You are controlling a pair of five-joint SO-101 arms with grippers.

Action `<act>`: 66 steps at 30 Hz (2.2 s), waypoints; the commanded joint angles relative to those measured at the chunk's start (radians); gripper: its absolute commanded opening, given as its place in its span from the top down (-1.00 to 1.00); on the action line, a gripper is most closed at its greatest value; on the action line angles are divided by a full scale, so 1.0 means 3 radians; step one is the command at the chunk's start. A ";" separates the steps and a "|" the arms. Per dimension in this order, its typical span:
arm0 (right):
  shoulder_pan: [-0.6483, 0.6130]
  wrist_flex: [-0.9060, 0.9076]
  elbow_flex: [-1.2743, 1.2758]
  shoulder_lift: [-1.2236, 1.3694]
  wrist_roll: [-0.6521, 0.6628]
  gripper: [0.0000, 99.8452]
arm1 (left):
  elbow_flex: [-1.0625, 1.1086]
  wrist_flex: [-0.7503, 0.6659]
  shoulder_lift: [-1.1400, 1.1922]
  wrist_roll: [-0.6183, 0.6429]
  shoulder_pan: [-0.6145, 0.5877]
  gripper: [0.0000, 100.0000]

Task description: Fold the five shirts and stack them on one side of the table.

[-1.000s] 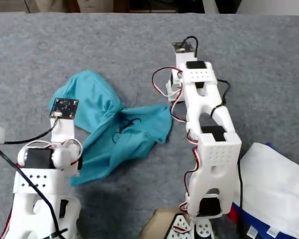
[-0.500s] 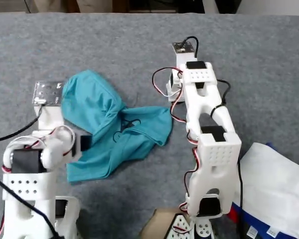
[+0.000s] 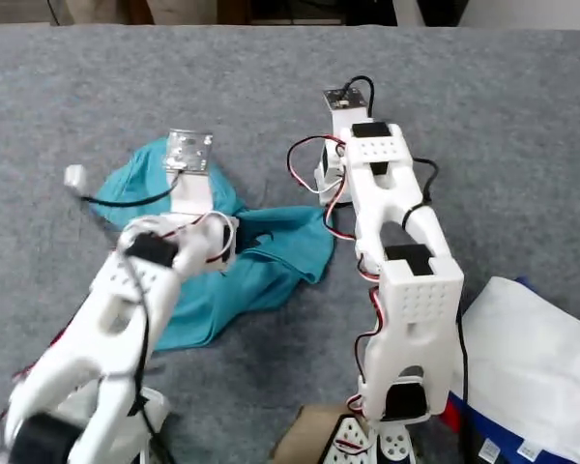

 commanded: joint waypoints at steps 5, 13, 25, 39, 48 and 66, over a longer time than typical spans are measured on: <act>-0.0043 0.0128 -0.0008 -0.0320 0.0077 0.99 | -0.0476 -0.0133 0.0780 0.0026 -0.0061 0.95; -0.0294 0.0742 0.0013 -0.1046 0.0829 0.97 | -0.0491 -0.0128 0.0806 0.0026 -0.0317 0.96; -0.0974 0.0875 0.0023 -0.0642 0.0962 0.56 | -0.0404 -0.0148 0.0836 0.0051 -0.0803 0.96; -0.1128 0.0159 -0.0023 -0.0120 0.1054 0.56 | -0.0404 -0.0153 0.0903 0.0051 -0.0798 0.96; -0.1092 0.0113 -0.0284 0.0182 0.1028 0.82 | -0.0430 -0.0245 0.1082 0.0051 -0.0808 0.96; -0.0417 0.0097 -0.0621 0.0079 0.0266 0.94 | -0.1350 0.0583 0.1112 0.0338 -0.0317 0.70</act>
